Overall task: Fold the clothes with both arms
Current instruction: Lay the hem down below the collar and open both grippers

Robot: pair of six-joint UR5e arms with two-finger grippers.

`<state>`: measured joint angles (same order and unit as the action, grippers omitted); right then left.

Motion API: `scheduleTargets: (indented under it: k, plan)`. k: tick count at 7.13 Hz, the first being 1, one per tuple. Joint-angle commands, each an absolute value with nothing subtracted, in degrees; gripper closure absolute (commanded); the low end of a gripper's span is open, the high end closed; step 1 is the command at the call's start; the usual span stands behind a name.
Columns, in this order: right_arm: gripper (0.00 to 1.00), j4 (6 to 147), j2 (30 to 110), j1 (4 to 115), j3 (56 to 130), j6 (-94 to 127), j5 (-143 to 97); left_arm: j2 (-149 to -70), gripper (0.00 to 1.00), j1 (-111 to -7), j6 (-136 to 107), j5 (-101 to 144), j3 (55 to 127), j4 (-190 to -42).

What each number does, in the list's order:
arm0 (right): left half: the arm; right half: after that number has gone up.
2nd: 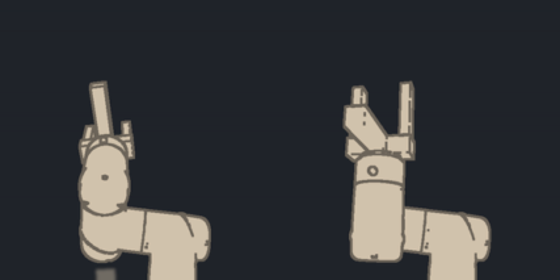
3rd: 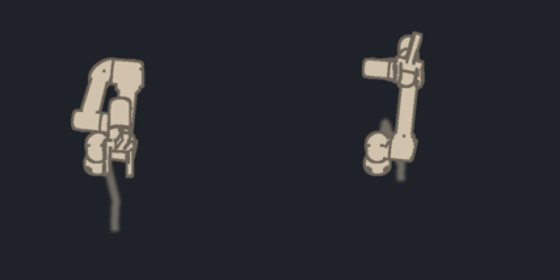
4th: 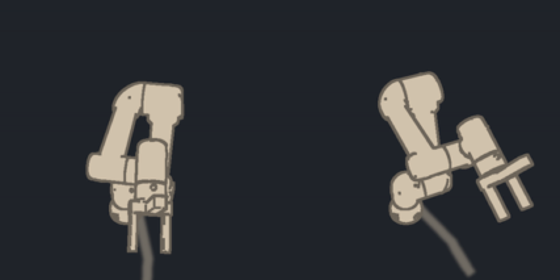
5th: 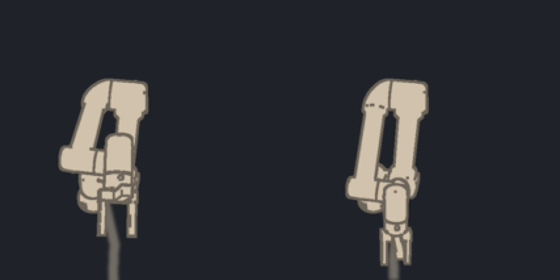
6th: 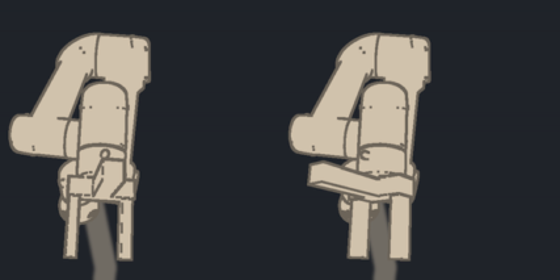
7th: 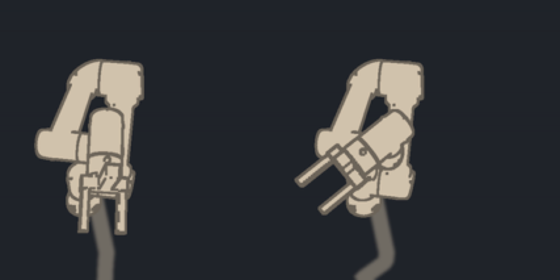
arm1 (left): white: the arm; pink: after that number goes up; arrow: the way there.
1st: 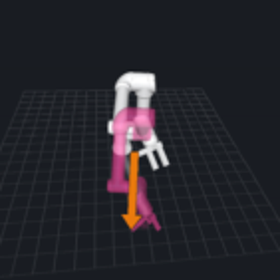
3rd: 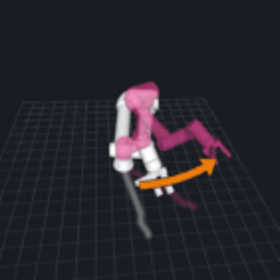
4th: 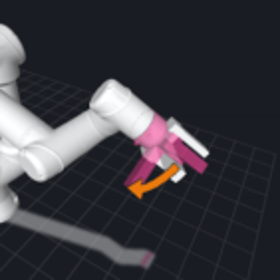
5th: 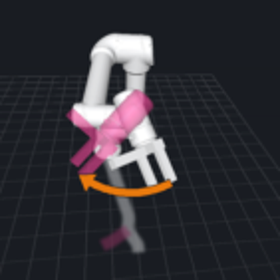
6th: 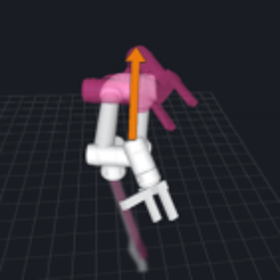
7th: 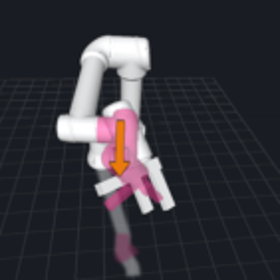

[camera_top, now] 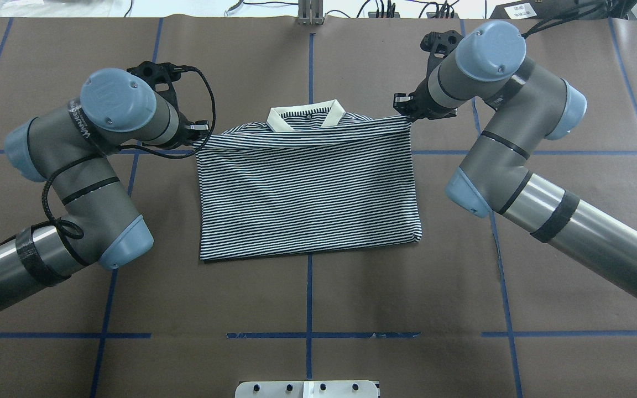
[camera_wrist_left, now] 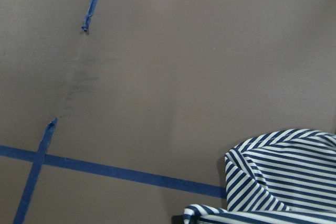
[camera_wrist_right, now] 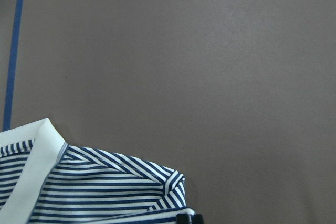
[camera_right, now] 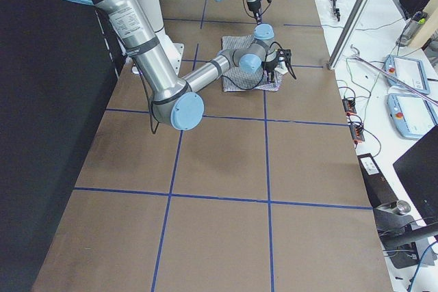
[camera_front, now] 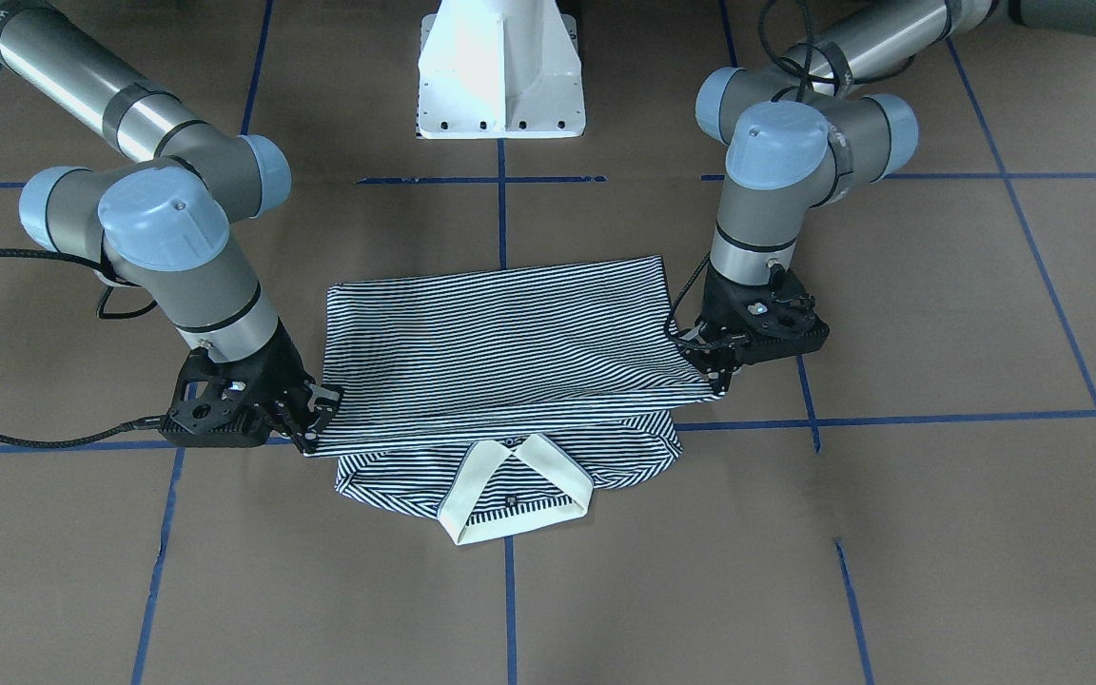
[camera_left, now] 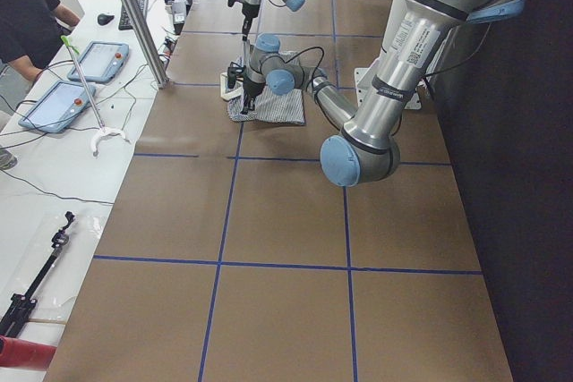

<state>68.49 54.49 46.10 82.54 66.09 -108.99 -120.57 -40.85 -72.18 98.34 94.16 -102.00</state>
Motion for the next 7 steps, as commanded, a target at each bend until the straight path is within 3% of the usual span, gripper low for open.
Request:
scheduleTargets:
  k: [1, 7]
  plan:
    - [1.0, 66.2, 52.9, 46.5, 79.3, 66.1, -109.0, -120.8, 1.0, -41.3, -72.2, 98.3, 94.0, -102.6]
    - [1.0, 64.5, 52.5, 47.6, 77.0, 66.1, -109.0, -122.9, 1.0, -42.5, -72.2, 98.3, 88.6, -106.2]
